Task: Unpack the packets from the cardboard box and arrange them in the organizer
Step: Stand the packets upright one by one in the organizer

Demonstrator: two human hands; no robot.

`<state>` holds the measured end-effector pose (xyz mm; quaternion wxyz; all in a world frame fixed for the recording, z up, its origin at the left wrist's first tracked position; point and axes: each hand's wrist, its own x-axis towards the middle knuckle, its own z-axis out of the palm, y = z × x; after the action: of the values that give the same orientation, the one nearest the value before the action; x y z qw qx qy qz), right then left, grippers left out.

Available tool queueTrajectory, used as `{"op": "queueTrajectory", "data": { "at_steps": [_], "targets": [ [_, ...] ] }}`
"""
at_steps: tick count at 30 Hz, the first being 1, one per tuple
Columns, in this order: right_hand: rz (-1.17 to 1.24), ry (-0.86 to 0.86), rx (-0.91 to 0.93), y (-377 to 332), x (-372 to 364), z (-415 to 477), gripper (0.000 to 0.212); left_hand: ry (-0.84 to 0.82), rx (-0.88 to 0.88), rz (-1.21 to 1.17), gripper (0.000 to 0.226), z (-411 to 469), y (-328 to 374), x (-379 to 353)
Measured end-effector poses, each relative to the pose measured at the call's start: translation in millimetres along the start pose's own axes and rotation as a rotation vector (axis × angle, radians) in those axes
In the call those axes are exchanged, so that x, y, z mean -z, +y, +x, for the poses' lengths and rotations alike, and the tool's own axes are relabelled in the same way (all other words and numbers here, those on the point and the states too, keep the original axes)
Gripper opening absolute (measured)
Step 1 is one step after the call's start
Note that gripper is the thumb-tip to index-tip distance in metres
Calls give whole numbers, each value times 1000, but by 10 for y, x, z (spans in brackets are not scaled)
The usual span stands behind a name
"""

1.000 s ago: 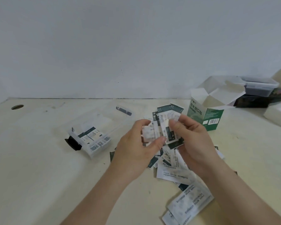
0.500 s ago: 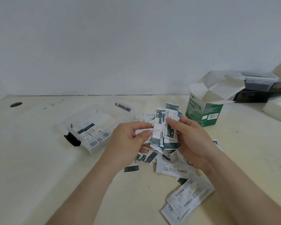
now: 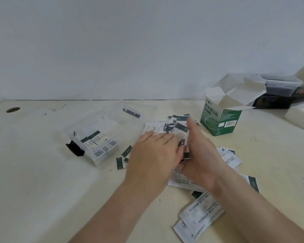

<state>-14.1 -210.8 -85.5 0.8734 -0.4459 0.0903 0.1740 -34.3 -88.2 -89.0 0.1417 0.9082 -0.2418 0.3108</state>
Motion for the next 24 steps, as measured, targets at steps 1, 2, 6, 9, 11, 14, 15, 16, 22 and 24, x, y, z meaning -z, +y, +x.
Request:
{"op": "queueTrajectory", "data": {
  "at_steps": [1,2,6,9,11,14,15,16,22,24],
  "targets": [
    [-45,-14,-7,25,1,7,49,-78,36,-42,40,4,20,-12],
    [-82,-20,4,40,2,6,41,-124,81,-125,43,9,24,-7],
    [-78,-58,82,38,13,-8,19,-89,327,-421,19,-8,-86,36],
    [-170,-235,108,-10,9,-54,26,-14,540,-513,38,-1,-144,56],
    [-336,-314,141,-24,13,-78,28,-18,645,-685,50,28,-144,86],
    [-458,-359,121,-40,20,-89,28,43,687,-796,40,70,-194,125],
    [-450,-365,93,-52,20,-97,29,77,698,-812,36,73,-216,136],
    [-422,-356,54,-64,21,-104,30,104,710,-823,32,70,-232,141],
    [-280,-324,-9,-117,55,-108,28,222,721,-824,15,64,-284,143],
    [-351,-247,107,-96,69,-75,31,181,743,-869,18,73,-276,156]
  ]
}}
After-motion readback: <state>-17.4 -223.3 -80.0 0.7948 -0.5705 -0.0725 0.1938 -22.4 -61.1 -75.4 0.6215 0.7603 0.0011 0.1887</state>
